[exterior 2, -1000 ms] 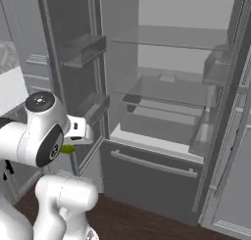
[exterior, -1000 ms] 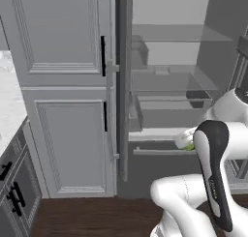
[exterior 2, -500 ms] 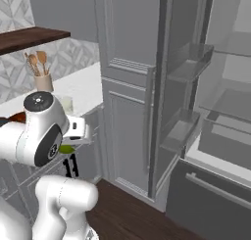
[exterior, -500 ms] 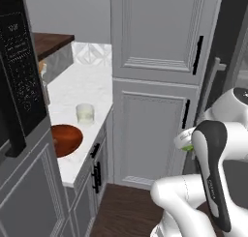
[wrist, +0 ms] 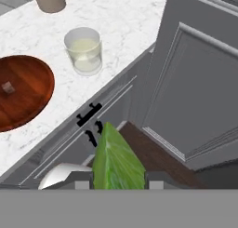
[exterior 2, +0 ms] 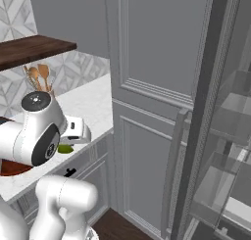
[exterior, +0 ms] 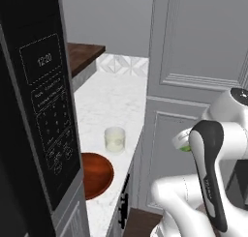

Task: Grab a lemon wedge from the fridge and one ice cube from the ice bowl, and put them in the glass of lemonade.

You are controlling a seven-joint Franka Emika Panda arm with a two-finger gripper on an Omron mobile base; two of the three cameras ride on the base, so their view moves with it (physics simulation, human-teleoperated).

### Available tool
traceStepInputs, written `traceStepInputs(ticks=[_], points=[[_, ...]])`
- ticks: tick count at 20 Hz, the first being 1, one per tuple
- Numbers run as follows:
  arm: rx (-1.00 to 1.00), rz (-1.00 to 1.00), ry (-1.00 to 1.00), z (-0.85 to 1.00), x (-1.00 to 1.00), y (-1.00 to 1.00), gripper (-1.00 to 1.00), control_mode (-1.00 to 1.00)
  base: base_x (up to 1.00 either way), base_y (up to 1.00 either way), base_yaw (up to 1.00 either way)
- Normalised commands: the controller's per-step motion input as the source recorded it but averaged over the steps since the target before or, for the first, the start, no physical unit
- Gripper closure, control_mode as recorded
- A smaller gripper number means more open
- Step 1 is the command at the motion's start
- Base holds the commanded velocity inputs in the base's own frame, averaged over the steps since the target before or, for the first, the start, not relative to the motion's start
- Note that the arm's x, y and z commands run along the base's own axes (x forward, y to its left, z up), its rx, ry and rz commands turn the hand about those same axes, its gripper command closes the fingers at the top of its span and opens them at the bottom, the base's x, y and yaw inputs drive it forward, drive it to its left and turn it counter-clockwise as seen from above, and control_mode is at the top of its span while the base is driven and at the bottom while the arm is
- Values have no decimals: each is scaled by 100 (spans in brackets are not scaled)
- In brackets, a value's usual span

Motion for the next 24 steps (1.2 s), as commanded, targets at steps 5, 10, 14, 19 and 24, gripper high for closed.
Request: traceStepInputs(ticks=[5, 10, 14, 19, 24], points=[[0, 0, 0, 0, 0, 0, 100, 100, 71, 12, 21], [-5, 5, 7, -12, 0, 21, 100, -100, 3, 17, 9], [-4, 0, 6, -14, 0, 19, 100, -100, 0, 0, 0], [-7, 9, 12, -17, 0, 24, 100, -100, 0, 0, 0], [-14, 44, 6, -10, 41, 27, 100, -100, 0, 0, 0]])
